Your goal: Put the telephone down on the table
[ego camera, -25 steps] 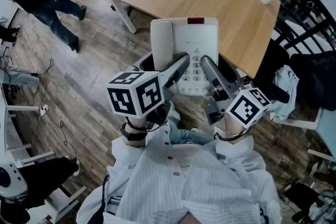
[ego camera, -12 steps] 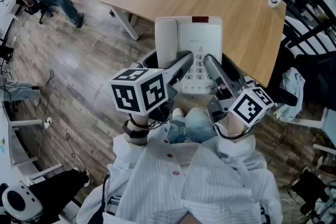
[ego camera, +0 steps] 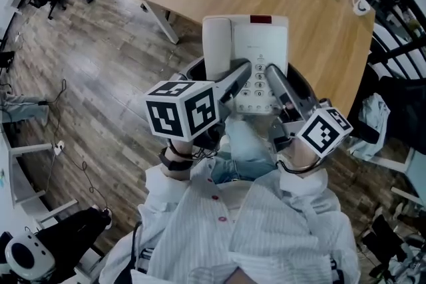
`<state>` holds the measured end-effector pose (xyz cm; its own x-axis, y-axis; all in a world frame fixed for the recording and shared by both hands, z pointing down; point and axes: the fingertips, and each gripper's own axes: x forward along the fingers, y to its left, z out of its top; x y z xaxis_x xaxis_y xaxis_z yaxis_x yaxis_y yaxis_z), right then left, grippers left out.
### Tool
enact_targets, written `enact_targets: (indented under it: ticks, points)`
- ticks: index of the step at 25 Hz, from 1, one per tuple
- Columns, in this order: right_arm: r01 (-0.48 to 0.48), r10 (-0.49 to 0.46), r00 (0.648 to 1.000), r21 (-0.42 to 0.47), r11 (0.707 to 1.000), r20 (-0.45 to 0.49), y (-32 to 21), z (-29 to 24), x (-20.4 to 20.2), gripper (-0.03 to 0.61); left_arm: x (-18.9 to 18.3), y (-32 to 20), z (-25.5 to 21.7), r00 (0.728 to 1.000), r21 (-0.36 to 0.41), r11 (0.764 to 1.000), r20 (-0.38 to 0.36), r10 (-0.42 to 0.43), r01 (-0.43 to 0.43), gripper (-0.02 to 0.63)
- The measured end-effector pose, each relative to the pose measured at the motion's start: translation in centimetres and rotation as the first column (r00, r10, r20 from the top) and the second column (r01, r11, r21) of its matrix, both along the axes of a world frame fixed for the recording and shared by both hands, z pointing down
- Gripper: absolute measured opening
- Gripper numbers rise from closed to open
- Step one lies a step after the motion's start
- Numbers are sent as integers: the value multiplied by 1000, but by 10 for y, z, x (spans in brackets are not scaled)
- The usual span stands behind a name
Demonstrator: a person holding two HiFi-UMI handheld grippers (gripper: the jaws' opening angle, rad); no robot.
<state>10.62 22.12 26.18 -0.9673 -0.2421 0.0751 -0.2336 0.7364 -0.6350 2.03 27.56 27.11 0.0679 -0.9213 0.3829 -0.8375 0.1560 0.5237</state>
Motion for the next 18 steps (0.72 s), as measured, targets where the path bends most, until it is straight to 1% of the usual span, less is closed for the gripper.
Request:
enact_targets:
  ticks: [5,10,14,18]
  points:
    - [19,-19,1000,-7,1000,11,-30,5,-40,244,-39,-28,4,1000,-3,1000,11,-19,19,391]
    - [18,-18,1000,-18,1000,6,-71,1,-76,244,-75,-68,0,1000,-9,1000,6,-22,22,391]
    - [-9,10,1000,-24,1000,2,-110,-3,-95,244,-96,-110,-4,1000,-15,1000,0,4,-4,391]
    - [-53,53,999,-27,998,4,-160,-8,-105,244,-107,-164,-10,999,-16,999,8,46,-46,391]
